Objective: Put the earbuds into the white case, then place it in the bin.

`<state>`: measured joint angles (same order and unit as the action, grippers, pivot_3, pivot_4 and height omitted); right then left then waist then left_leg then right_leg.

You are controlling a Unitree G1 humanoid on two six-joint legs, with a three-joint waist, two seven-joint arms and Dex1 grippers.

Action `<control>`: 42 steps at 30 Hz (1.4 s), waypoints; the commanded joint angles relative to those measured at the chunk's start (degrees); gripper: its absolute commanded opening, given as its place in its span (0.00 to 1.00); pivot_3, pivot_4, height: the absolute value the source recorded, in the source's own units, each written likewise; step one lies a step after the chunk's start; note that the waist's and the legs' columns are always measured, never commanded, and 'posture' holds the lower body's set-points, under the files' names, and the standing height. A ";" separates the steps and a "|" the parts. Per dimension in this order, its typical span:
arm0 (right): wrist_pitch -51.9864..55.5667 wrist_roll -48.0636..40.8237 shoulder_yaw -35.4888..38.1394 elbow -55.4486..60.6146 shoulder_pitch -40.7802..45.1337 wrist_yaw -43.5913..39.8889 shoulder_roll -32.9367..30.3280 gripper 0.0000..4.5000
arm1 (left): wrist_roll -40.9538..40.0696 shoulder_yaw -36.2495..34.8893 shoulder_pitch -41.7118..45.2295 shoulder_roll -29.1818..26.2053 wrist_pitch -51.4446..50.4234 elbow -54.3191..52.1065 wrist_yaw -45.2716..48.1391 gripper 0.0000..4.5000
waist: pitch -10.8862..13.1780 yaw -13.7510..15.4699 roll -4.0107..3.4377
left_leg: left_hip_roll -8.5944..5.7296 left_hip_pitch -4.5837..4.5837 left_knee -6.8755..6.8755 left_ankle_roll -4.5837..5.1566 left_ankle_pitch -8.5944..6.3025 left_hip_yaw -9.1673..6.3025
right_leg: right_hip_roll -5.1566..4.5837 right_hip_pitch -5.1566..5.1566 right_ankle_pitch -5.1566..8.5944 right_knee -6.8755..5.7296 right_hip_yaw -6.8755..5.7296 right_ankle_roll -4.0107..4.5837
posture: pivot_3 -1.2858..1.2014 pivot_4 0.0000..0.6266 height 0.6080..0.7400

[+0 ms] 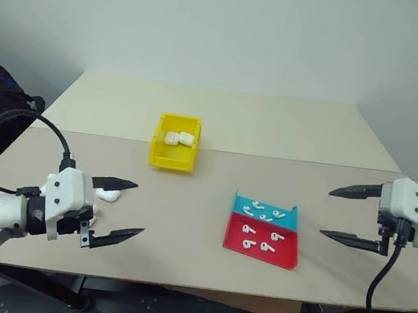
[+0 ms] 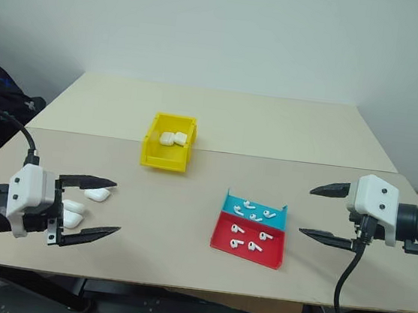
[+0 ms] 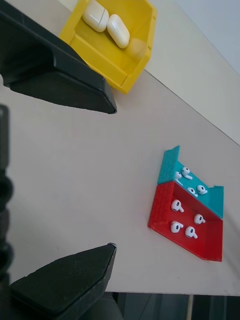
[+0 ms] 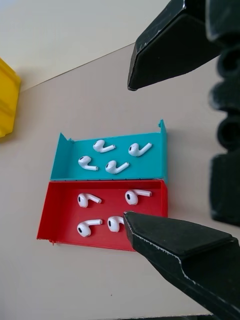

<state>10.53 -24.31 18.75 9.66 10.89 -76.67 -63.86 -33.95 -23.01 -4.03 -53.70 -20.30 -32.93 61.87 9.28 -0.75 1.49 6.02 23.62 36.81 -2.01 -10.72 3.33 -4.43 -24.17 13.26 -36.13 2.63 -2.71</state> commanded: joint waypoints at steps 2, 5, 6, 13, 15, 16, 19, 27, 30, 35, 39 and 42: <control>0.63 -2.02 2.45 1.39 0.82 -0.57 -1.61 1.00 | -2.61 -1.72 0.62 -0.63 -0.95 -1.93 -0.06 1.00 | 0.00 -0.01 0.00 | 0.00 0.00 0.00 0.00 0.00 0.00 | 0.00 0.00 0.00 0.00 0.00 0.00 | 0.52 0.24 1.00; 0.23 -1.58 1.99 1.14 0.84 -0.30 -1.80 1.00 | -1.98 -2.05 0.95 -0.08 -0.72 -2.70 -2.10 1.00 | 0.00 0.00 0.00 | 0.00 -0.01 0.00 0.00 0.00 0.00 | 0.00 0.01 0.00 0.00 0.00 0.00 | 0.52 0.24 1.00; 0.10 -1.45 1.77 1.06 0.93 -0.21 -1.84 1.00 | -2.05 -2.38 0.65 -0.10 -0.76 -2.98 -2.25 1.00 | 0.00 0.00 0.00 | 0.00 -0.01 0.00 0.00 0.00 0.00 | 0.00 0.01 0.00 0.00 0.00 0.00 | 0.52 0.24 1.00; -0.28 -1.20 0.85 0.61 1.57 -0.17 -1.98 1.00 | -0.50 -3.60 -2.14 -0.15 -2.73 -5.46 -5.97 1.00 | 0.00 -0.02 0.00 | 0.00 -0.01 0.00 0.00 0.00 0.00 | 0.00 0.00 0.00 0.00 0.00 0.00 | 0.52 0.24 1.00; -0.25 -1.16 0.53 0.62 1.71 -0.14 -1.93 1.00 | 0.39 -4.63 -3.35 0.00 -3.75 -6.61 -7.79 1.00 | 0.00 -0.07 0.00 | 0.00 -0.01 0.00 0.00 0.00 0.00 | 0.00 0.00 0.00 0.00 0.00 0.00 | 0.52 0.24 1.00; -0.21 -1.16 0.34 0.62 1.83 -0.15 -1.87 1.00 | 0.58 -5.12 -3.80 -0.01 -4.34 -7.04 -8.56 1.00 | 0.00 -0.07 0.00 | 0.00 -0.02 0.00 0.00 0.00 0.00 | 0.00 0.01 0.00 -0.01 0.00 0.01 | 0.52 0.24 1.00; -0.49 -1.27 -0.15 0.26 2.29 -0.42 -1.52 1.00 | 2.45 -6.75 -5.03 -0.65 -6.67 -8.80 -11.29 1.00 | 0.00 -0.01 0.00 | 0.00 -0.03 0.00 0.00 0.00 0.00 | 0.00 0.01 0.00 -0.01 0.00 0.01 | 0.52 0.24 1.00; 0.95 -2.32 2.09 2.46 -0.71 -0.44 -1.76 1.00 | 3.58 -12.27 -9.13 -4.57 -19.39 -14.54 -14.71 1.00 | 0.00 0.02 0.01 | 0.00 -0.03 -0.02 -0.01 0.00 0.00 | 0.00 0.00 0.02 0.00 0.00 0.04 | 0.52 0.24 1.00; 1.25 -2.12 2.72 3.55 -2.89 0.61 -1.29 1.00 | 3.95 -12.30 -7.55 -8.02 -26.40 -12.05 -16.44 1.00 | 0.01 0.17 0.01 | 0.00 -0.04 -0.02 -0.01 0.00 -0.01 | -0.01 0.01 0.03 -0.01 0.00 0.03 | 0.52 0.24 1.00; 1.50 -1.91 2.18 4.79 -4.20 1.70 -0.94 1.00 | 0.90 -5.58 3.25 -17.31 -46.36 -0.27 -19.49 1.00 | 0.04 0.02 0.04 | -0.02 -0.25 -0.01 -0.02 -0.01 -0.04 | 0.01 0.05 0.01 -0.10 0.02 0.06 | 0.52 0.24 1.00; 1.37 -1.17 1.75 4.97 -4.66 2.91 -0.89 1.00 | -2.47 2.15 14.92 -20.74 -59.27 5.11 -20.53 1.00 | 0.05 -0.04 0.05 | -0.02 -0.25 -0.03 -0.02 -0.01 -0.02 | 0.01 0.01 0.01 -0.08 0.02 0.06 | 0.52 0.24 1.00; 1.66 -1.20 1.63 6.72 -6.05 4.09 0.00 1.00 | -3.47 8.58 22.59 -21.26 -69.10 5.73 -22.66 1.00 | 0.06 -0.07 0.08 | -0.02 -0.14 -0.12 -0.03 -0.01 -0.02 | 0.03 -0.04 0.05 -0.06 0.03 0.09 | 0.52 0.24 1.00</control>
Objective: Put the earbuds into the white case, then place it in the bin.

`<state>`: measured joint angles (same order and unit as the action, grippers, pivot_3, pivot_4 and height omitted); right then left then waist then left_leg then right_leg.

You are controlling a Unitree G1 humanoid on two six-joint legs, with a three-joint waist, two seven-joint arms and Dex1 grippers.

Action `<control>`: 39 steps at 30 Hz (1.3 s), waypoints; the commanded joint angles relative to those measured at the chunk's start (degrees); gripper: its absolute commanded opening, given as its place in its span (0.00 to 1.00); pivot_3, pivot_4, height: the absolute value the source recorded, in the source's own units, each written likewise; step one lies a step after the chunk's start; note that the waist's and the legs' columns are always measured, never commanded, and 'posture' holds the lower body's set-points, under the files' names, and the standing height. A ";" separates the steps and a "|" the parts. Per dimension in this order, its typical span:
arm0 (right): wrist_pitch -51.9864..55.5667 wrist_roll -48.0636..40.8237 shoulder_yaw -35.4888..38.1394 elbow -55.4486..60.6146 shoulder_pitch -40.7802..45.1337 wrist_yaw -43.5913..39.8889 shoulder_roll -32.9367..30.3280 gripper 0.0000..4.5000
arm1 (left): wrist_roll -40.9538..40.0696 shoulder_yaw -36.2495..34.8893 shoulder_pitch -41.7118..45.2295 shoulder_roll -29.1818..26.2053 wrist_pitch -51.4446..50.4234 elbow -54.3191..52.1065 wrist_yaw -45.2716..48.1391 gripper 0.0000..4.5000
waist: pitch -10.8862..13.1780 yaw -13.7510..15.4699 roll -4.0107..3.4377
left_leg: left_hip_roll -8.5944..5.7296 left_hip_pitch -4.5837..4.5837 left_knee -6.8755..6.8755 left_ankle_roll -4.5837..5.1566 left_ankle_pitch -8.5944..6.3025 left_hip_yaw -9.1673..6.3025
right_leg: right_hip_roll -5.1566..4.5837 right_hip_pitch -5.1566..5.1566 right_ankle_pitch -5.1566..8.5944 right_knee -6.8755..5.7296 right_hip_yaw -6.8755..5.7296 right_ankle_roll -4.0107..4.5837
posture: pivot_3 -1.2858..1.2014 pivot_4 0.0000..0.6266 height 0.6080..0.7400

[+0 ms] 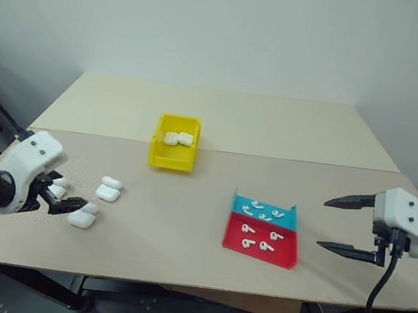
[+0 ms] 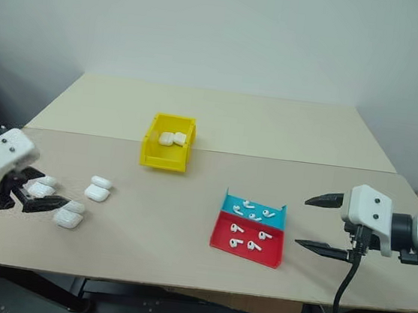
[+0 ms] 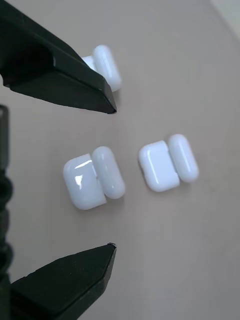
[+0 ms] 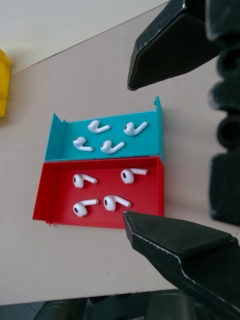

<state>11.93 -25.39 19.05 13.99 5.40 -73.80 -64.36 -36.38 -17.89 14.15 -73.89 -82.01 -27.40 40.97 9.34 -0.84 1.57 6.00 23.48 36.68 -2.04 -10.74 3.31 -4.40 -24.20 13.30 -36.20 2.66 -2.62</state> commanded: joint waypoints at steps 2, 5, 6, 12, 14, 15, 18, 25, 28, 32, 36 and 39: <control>0.51 0.02 0.71 3.54 -1.47 2.09 1.20 1.00 | -2.31 5.94 7.41 -1.03 -10.02 2.16 -2.53 1.00 | 0.00 0.01 0.00 | -0.01 0.04 -0.07 -0.02 -0.01 -0.01 | 0.02 -0.05 0.02 -0.02 0.00 0.00 | 0.52 0.24 1.00; 0.65 0.34 -0.03 4.38 -2.25 2.82 1.53 1.00 | -3.42 9.01 8.64 -1.48 -10.49 5.77 -4.93 1.00 | 0.00 -0.02 0.01 | -0.02 0.02 -0.22 -0.04 -0.03 -0.03 | 0.03 -0.07 -0.01 -0.03 0.01 -0.01 | 0.52 0.24 1.00; 0.72 0.36 -0.14 4.49 -2.32 2.87 1.59 1.00 | -3.94 9.89 8.54 -1.79 -10.49 6.47 -5.31 1.00 | 0.01 -0.02 0.01 | -0.03 0.01 -0.25 -0.04 -0.03 -0.04 | 0.03 -0.08 -0.02 -0.03 0.01 0.00 | 0.52 0.24 1.00; 0.88 0.61 -1.01 4.02 -1.70 2.84 1.44 1.00 | -5.93 12.58 8.83 0.04 -10.49 9.27 -7.38 1.00 | 0.03 0.14 0.06 | -0.05 0.01 -0.27 -0.04 -0.03 -0.03 | 0.01 -0.07 0.08 0.00 0.00 0.17 | 0.52 0.24 1.00; 0.84 0.76 -1.17 3.97 -1.69 2.83 1.28 1.00 | -5.59 13.44 9.33 1.62 -10.49 10.29 -7.86 1.00 | 0.03 0.17 0.06 | -0.05 -0.03 -0.27 -0.04 -0.03 -0.03 | 0.01 -0.05 0.10 -0.02 0.01 0.13 | 0.52 0.24 1.00; 0.86 0.70 -1.04 3.99 -1.78 2.74 1.18 1.00 | -5.27 13.89 9.66 2.41 -10.49 10.77 -8.33 1.00 | 0.03 0.19 0.06 | -0.05 -0.02 -0.27 -0.04 -0.03 -0.03 | 0.01 -0.05 0.13 -0.02 0.00 0.08 | 0.52 0.24 1.00; 1.18 0.47 -0.59 4.20 -1.91 2.52 0.91 1.00 | -3.90 15.43 10.48 4.41 -10.49 12.02 -9.18 1.00 | 0.06 0.21 0.12 | -0.06 0.00 -0.24 -0.04 -0.03 -0.04 | 0.00 -0.04 0.12 -0.02 0.00 0.10 | 0.52 0.24 1.00; 1.14 0.50 1.38 4.42 -3.26 1.63 0.16 1.00 | -0.68 19.15 14.79 8.33 -10.49 16.81 -12.33 1.00 | 0.08 0.24 0.16 | -0.08 0.00 -0.24 -0.04 -0.03 -0.08 | 0.01 -0.02 0.03 -0.02 -0.01 0.15 | 0.52 0.24 1.00; 1.20 0.50 1.98 4.57 -3.77 1.59 0.15 1.00 | -0.33 20.65 16.23 8.78 -10.49 18.13 -12.84 1.00 | 0.09 0.24 0.18 | -0.09 0.02 -0.24 -0.04 -0.03 -0.08 | 0.01 -0.02 -0.14 -0.02 -0.01 -0.14 | 0.52 0.24 1.00; 1.10 0.87 1.84 4.54 -4.00 1.76 0.32 1.00 | -0.19 21.80 17.34 9.66 -10.49 19.72 -12.82 1.00 | 0.09 0.10 0.18 | -0.09 0.00 -0.24 -0.04 -0.03 -0.09 | 0.01 -0.02 -0.15 -0.03 -0.01 -0.16 | 0.52 0.24 1.00; 1.10 1.42 1.26 4.48 -3.87 1.98 0.39 1.00 | -0.03 23.53 18.45 10.25 -10.49 19.46 -13.05 1.00 | 0.09 0.20 0.18 | -0.09 0.01 -0.22 -0.04 -0.02 -0.10 | 0.01 0.00 -0.15 -0.03 -0.01 -0.16 | 0.52 0.24 1.00; 1.17 1.44 1.32 4.50 -4.01 2.04 0.47 1.00 | 0.60 24.42 18.46 10.51 -10.49 19.42 -13.70 1.00 | 0.09 0.18 0.19 | -0.10 0.02 -0.22 -0.03 -0.02 -0.10 | 0.01 -0.01 -0.16 -0.03 -0.01 -0.17 | 0.52 0.24 1.00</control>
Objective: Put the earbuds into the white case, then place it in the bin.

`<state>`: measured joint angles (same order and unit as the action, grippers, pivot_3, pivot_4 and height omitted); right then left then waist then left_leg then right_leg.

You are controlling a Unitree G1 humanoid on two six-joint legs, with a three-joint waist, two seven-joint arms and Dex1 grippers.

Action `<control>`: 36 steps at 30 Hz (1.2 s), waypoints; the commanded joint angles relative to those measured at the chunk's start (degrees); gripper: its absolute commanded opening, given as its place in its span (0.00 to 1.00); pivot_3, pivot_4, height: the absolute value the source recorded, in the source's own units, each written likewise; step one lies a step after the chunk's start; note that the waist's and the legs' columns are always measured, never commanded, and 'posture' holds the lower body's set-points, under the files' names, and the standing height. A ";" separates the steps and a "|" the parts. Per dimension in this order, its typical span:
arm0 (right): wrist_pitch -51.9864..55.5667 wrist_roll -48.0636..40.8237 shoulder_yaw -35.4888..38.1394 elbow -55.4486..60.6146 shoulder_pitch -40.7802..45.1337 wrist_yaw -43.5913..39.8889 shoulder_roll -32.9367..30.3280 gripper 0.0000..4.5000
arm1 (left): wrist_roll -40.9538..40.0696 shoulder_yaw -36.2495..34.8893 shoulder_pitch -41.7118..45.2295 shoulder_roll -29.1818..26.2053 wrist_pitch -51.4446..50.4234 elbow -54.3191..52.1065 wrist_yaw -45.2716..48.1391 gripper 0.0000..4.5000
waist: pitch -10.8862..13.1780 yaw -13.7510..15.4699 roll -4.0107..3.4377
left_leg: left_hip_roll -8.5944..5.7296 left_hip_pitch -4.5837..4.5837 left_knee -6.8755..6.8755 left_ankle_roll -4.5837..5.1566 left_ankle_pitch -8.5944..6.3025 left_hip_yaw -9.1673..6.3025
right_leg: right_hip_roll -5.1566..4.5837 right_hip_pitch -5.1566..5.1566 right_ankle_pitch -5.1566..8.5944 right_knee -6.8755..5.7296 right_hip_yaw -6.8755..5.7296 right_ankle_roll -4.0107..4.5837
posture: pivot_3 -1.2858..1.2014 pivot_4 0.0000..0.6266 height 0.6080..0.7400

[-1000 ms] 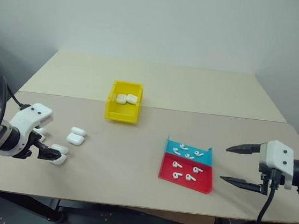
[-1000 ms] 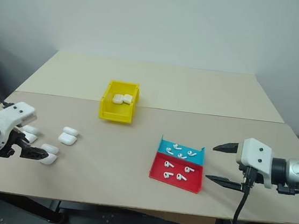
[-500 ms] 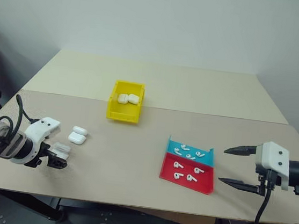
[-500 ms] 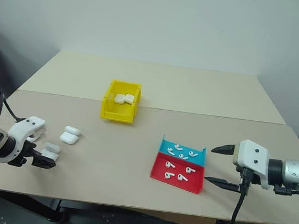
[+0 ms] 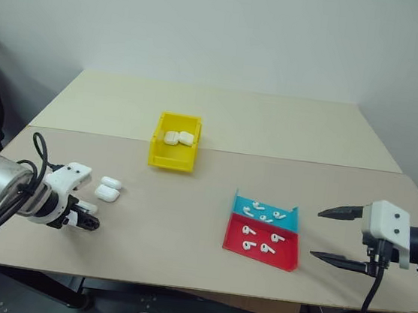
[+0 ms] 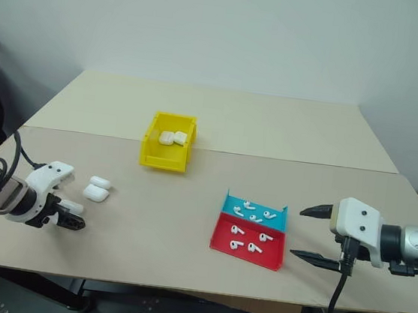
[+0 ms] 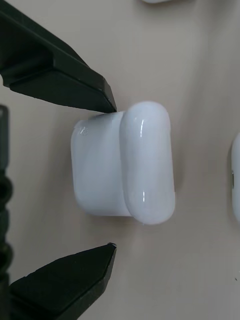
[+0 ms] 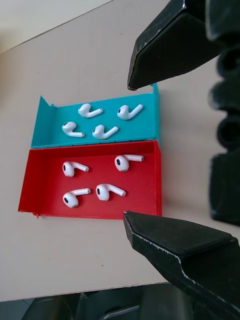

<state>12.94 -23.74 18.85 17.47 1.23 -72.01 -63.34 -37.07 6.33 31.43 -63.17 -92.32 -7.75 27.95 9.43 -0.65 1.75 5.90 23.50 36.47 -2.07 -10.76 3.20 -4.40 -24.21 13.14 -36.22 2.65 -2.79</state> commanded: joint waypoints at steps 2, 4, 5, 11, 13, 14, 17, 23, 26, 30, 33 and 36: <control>-0.06 -0.04 1.56 1.08 -0.19 0.26 -0.46 1.00 | 1.25 0.01 1.19 0.33 -0.18 0.36 -0.89 1.00 | 0.00 -0.02 0.00 | 0.00 -0.01 0.00 0.00 0.00 -0.01 | 0.00 0.00 0.00 0.00 0.00 0.00 | 0.52 0.24 1.00; -0.03 0.17 1.47 1.08 -0.21 0.43 -0.50 1.00 | 1.85 0.50 1.27 0.54 -0.18 -0.02 -1.15 1.00 | 0.00 0.01 0.00 | 0.00 -0.01 0.00 0.00 0.00 -0.01 | 0.00 0.01 0.00 -0.01 0.00 0.00 | 0.52 0.24 1.00; 0.10 0.09 1.50 1.11 -0.16 0.45 -0.54 1.00 | 2.10 0.35 1.37 0.98 -0.18 0.25 -1.36 1.00 | 0.00 0.01 0.00 | 0.00 -0.01 0.01 0.00 0.00 -0.01 | 0.00 0.02 0.00 -0.01 0.00 0.00 | 0.52 0.24 1.00; 0.30 0.11 1.67 1.38 -0.17 0.61 -0.63 1.00 | 2.32 0.17 2.39 2.31 -0.18 1.58 -1.67 1.00 | 0.00 0.12 0.00 | -0.01 -0.04 0.07 0.00 0.00 -0.03 | 0.00 0.06 0.00 -0.04 -0.01 -0.03 | 0.52 0.24 1.00; 0.35 0.17 1.76 1.41 -0.23 0.65 -0.69 1.00 | 2.50 0.89 2.39 2.05 -0.18 1.47 -1.79 1.00 | 0.00 0.14 0.00 | -0.02 -0.04 0.09 0.00 0.00 -0.03 | -0.01 0.07 0.00 -0.04 0.00 -0.03 | 0.52 0.24 1.00; 0.38 0.21 1.78 1.50 -0.28 0.67 -0.72 1.00 | 2.32 0.67 2.28 2.18 -0.18 1.72 -1.80 1.00 | 0.00 0.13 0.00 | -0.02 -0.03 0.09 0.00 0.00 -0.03 | -0.01 0.07 0.00 -0.04 0.00 -0.03 | 0.52 0.24 1.00; 0.28 0.38 1.97 1.50 -0.46 0.62 -0.83 1.00 | 1.90 1.10 2.09 1.94 -0.18 1.61 -1.92 0.91 | 0.00 0.12 -0.01 | -0.02 -0.04 0.09 0.00 0.00 -0.04 | -0.01 0.07 0.00 -0.05 0.00 -0.03 | 0.52 0.24 1.00; 0.37 0.60 1.37 1.47 0.05 0.90 -0.74 1.00 | 2.33 2.49 1.71 0.87 -0.18 0.89 -2.15 0.62 | -0.01 0.09 -0.01 | -0.02 -0.06 0.09 0.00 0.00 -0.04 | -0.01 0.08 0.00 -0.06 0.00 -0.04 | 0.52 0.24 1.00; 0.29 0.56 1.17 1.44 0.26 0.97 -0.70 1.00 | 2.52 2.57 1.56 0.55 -0.18 0.74 -2.22 0.62 | -0.01 -0.05 -0.01 | -0.02 -0.06 0.09 0.00 0.00 -0.04 | -0.01 0.08 0.00 -0.07 0.00 -0.04 | 0.52 0.24 1.00; 0.00 0.88 0.52 0.98 0.93 1.29 -0.86 1.00 | 4.74 -1.46 1.73 2.13 -0.11 -1.89 -4.30 0.62 | -0.01 -0.02 -0.01 | -0.02 -0.06 0.09 0.00 0.00 -0.04 | 0.00 0.07 0.00 -0.09 0.00 -0.03 | 0.52 0.24 1.00; -0.24 0.53 1.07 0.22 1.92 0.78 -1.34 1.00 | 3.37 -4.22 1.96 -0.47 -0.10 -7.51 -2.05 0.62 | 0.05 -0.04 0.08 | -0.02 -0.01 0.10 0.00 0.00 -0.07 | 0.00 0.04 -0.01 -0.08 -0.01 -0.03 | 0.52 0.24 1.00; -0.50 0.23 1.31 -0.67 3.36 0.26 -1.76 1.00 | 1.95 -8.00 2.83 -1.92 1.00 -11.52 0.48 0.62 | 0.08 -0.08 0.14 | -0.02 0.05 0.10 0.00 0.00 -0.06 | 0.00 0.01 -0.04 -0.04 -0.01 0.01 | 0.52 0.24 1.00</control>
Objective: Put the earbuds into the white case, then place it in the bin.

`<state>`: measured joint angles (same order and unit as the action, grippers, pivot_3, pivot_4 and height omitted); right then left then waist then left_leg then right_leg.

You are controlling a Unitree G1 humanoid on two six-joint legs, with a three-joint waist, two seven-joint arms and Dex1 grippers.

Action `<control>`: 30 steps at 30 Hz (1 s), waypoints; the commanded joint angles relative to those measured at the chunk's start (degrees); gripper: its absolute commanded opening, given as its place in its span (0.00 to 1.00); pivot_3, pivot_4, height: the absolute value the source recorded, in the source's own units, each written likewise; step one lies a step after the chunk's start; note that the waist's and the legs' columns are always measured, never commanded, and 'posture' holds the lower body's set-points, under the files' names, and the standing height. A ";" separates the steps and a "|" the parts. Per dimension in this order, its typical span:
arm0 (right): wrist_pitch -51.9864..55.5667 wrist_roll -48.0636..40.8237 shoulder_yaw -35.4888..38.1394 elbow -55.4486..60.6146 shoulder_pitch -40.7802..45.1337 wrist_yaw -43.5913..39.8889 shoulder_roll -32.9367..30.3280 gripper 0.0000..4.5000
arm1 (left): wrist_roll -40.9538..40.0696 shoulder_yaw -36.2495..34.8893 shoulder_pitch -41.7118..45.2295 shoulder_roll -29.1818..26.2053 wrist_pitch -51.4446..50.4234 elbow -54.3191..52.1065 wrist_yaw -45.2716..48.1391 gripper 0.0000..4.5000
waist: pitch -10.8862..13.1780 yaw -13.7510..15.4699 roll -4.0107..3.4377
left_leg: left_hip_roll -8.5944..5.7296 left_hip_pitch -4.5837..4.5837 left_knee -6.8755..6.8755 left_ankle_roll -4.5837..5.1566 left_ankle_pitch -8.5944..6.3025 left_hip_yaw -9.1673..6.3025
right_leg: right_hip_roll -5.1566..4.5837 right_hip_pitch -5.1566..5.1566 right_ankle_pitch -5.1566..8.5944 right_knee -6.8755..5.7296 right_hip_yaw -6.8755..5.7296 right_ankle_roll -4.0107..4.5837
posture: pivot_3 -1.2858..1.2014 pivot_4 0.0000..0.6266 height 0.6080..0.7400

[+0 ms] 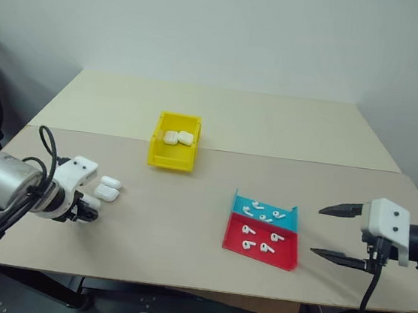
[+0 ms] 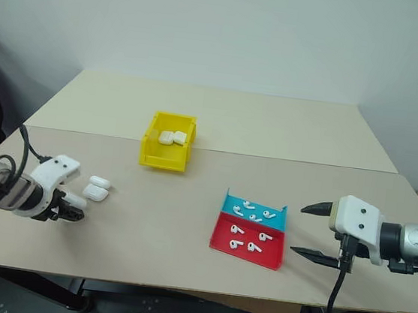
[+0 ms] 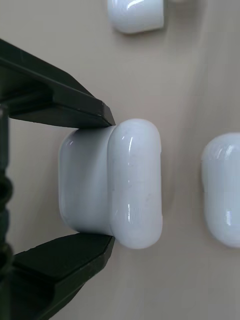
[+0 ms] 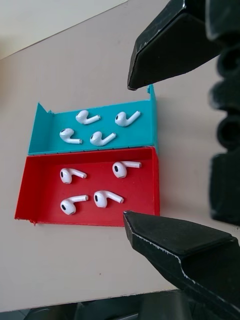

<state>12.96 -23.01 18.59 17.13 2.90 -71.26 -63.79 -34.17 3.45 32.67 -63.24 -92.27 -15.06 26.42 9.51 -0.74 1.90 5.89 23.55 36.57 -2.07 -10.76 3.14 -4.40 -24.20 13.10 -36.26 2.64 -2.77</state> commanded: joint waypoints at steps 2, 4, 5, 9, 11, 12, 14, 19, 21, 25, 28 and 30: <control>-0.46 -0.35 1.38 -0.45 3.15 -0.56 -1.98 1.00 | -4.62 -12.32 1.71 -0.12 3.70 -8.73 5.73 0.62 | 0.00 0.05 0.00 | 0.00 -0.02 0.00 0.00 0.00 0.01 | -0.01 0.01 0.01 0.00 -0.01 0.00 | 0.52 0.24 1.00; 1.34 -0.53 0.99 -0.24 4.50 -0.32 -2.89 1.00 | -7.63 -18.26 -0.15 1.96 8.21 -13.49 8.99 0.62 | 0.00 0.16 0.00 | 0.00 0.01 0.00 0.00 0.00 0.00 | -0.01 0.01 0.01 0.00 -0.02 0.00 | 0.52 0.24 1.00; 2.41 -0.76 0.69 -0.21 5.29 -0.25 -3.29 1.00 | -9.18 -19.81 -1.22 2.81 10.15 -15.14 10.82 0.62 | 0.00 0.17 -0.01 | 0.00 0.02 0.01 0.00 0.00 0.01 | -0.03 0.01 0.00 0.03 -0.03 0.00 | 0.52 0.24 1.00; 8.41 -0.96 -3.28 0.59 9.57 -0.58 -6.62 1.00 | -8.30 -15.93 -4.87 13.69 21.72 -18.93 9.44 0.62 | -0.09 0.29 -0.16 | -0.02 -0.10 0.02 0.00 0.00 0.01 | -0.03 0.14 -0.07 0.02 -0.03 0.13 | 0.52 0.24 1.00; 11.65 -0.28 -5.96 1.83 11.59 -0.47 -8.67 1.00 | -4.13 -13.31 -9.87 20.32 34.45 -20.75 9.84 0.62 | -0.10 0.27 -0.17 | -0.01 -0.09 0.06 0.00 0.01 -0.03 | -0.01 0.14 -0.07 -0.03 -0.04 0.12 | 0.52 0.24 1.00; 12.94 0.02 -7.63 2.40 12.57 -1.09 -9.86 1.00 | -2.76 -11.57 -11.63 22.11 38.71 -20.88 11.00 0.62 | -0.11 0.14 -0.19 | -0.01 -0.08 0.09 0.00 0.01 0.00 | -0.02 0.14 -0.09 -0.01 -0.01 0.14 | 0.52 0.24 1.00; 13.25 1.52 -11.07 3.37 14.09 -3.00 -12.28 1.00 | -0.45 -8.71 -14.76 26.41 48.08 -19.82 13.87 0.62 | -0.10 -0.09 -0.17 | -0.01 0.02 0.16 0.00 0.00 -0.01 | -0.01 0.09 -0.12 0.00 0.01 0.17 | 0.52 0.24 1.00; 19.41 4.41 -20.76 6.68 22.73 -3.82 -13.31 1.00 | 4.23 -4.47 -19.02 35.62 73.03 -9.08 24.45 0.62 | -0.13 0.01 -0.23 | -0.01 -0.01 0.18 0.01 0.00 -0.02 | -0.01 0.07 -0.13 -0.01 0.02 0.18 | 0.52 0.24 1.00; 24.19 5.26 -24.34 8.85 26.34 -3.37 -12.77 1.00 | 4.03 -4.27 -20.09 38.97 81.05 -4.94 28.51 0.62 | -0.19 -0.02 -0.34 | -0.01 0.00 0.22 0.02 0.00 0.00 | -0.02 0.07 -0.12 0.02 0.04 0.20 | 0.52 0.24 1.00; 29.63 7.67 -30.29 12.17 30.83 -3.74 -12.04 1.00 | 4.78 -3.76 -20.80 44.54 94.40 3.94 34.31 0.62 | -0.22 0.24 -0.37 | -0.02 0.07 0.27 0.02 0.00 0.00 | -0.02 0.05 -0.17 0.03 0.05 0.10 | 0.52 0.24 1.00; 32.86 9.75 -34.16 12.82 34.22 -3.05 -9.99 1.00 | 3.39 -3.68 -20.32 46.12 100.26 8.55 40.11 0.62 | -0.22 0.26 -0.38 | -0.02 0.16 0.32 0.02 0.00 0.00 | -0.02 0.03 -0.20 0.06 0.04 0.06 | 0.52 0.24 1.00; 34.46 12.02 -37.25 12.94 36.51 -2.85 -8.53 1.00 | 2.56 -3.48 -20.00 46.75 103.99 11.31 44.31 0.62 | -0.23 0.22 -0.40 | -0.01 0.19 0.33 0.02 0.00 -0.01 | -0.02 -0.03 -0.21 0.04 0.04 0.05 | 0.52 0.24 1.00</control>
<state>45.86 -12.90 -17.82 29.06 37.65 -74.51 -72.54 -29.91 -0.06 12.02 -16.94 8.07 -4.34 67.69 9.28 -0.52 1.49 5.87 23.74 36.89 -2.05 -10.76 3.14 -4.42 -24.24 12.90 -36.22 2.67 -2.73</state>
